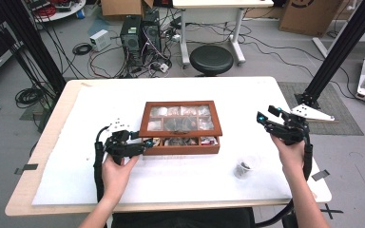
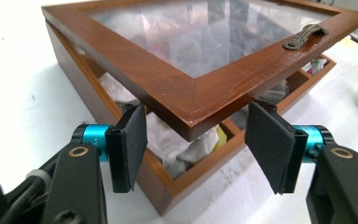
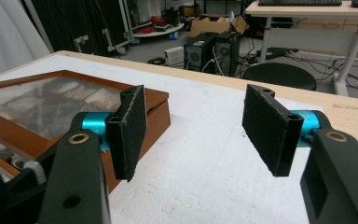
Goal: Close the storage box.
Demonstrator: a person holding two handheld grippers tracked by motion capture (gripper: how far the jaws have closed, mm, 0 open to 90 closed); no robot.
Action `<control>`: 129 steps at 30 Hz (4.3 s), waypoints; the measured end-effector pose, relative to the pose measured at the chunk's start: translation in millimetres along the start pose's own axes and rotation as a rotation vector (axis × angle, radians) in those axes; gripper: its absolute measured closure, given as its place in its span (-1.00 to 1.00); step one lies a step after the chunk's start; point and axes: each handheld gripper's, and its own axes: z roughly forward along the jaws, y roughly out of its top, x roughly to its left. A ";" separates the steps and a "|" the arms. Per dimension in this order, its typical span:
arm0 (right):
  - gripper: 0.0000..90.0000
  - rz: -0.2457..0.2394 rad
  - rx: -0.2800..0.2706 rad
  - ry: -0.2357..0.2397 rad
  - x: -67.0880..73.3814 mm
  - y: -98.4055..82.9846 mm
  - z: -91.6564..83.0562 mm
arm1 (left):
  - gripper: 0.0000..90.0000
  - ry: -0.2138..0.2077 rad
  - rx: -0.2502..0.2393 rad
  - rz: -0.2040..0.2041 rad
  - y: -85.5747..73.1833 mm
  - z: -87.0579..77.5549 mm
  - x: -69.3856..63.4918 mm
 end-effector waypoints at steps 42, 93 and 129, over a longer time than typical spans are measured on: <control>-0.10 0.011 0.005 -0.012 -4.5 -3.4 0.3 | -0.10 0.100 0.126 0.095 -13.8 6.3 -8.3; -0.19 0.016 0.007 -0.016 -11.5 -9.8 -1.8 | -0.37 -0.003 -0.236 0.158 67.3 -22.0 4.7; -0.19 0.013 0.015 -0.025 -13.5 -10.6 -2.0 | -0.37 0.036 -0.268 0.188 60.4 -25.8 12.0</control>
